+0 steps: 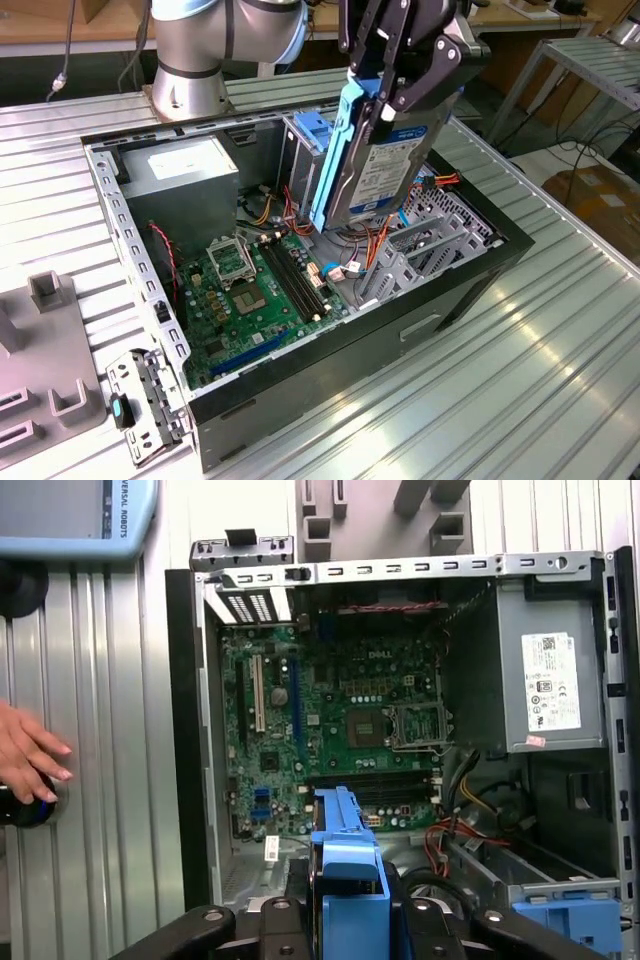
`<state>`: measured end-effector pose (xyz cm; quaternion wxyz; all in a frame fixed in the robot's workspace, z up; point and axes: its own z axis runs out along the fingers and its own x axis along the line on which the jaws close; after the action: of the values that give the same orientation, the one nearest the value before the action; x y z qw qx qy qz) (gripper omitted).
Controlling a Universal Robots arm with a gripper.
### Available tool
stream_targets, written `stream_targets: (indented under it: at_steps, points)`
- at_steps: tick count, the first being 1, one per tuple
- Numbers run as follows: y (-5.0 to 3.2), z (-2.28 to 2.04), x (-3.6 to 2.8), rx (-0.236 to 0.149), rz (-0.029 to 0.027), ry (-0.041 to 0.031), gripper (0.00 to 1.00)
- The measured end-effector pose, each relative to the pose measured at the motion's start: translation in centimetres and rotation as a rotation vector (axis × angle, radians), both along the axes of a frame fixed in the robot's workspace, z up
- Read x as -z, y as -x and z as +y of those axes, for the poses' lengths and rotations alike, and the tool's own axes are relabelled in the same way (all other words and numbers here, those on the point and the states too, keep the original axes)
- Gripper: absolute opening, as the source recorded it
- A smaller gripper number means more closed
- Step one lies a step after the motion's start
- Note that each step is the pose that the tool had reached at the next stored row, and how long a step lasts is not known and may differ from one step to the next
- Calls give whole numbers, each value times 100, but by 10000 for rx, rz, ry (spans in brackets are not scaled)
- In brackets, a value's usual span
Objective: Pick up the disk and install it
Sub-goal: 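Insert the disk into the insertion slot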
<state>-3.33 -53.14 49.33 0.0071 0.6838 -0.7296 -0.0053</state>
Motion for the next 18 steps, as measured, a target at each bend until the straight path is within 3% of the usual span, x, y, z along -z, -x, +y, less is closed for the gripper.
stream_targets:
  at_steps: [2,4,5,7,8,13,18]
  points:
    - [-50,-6,2,1,-1,-34,37]
    - [-51,-53,8,0,-1,-41,37]
    - [-85,-190,54,-15,-24,-43,37]
    - [-342,-203,81,-16,-24,-41,37]
    - [-397,-207,88,-16,-24,-43,37]
    - [-460,-267,110,-15,-24,-42,37]
    - [-567,-271,125,-15,-24,-41,37]
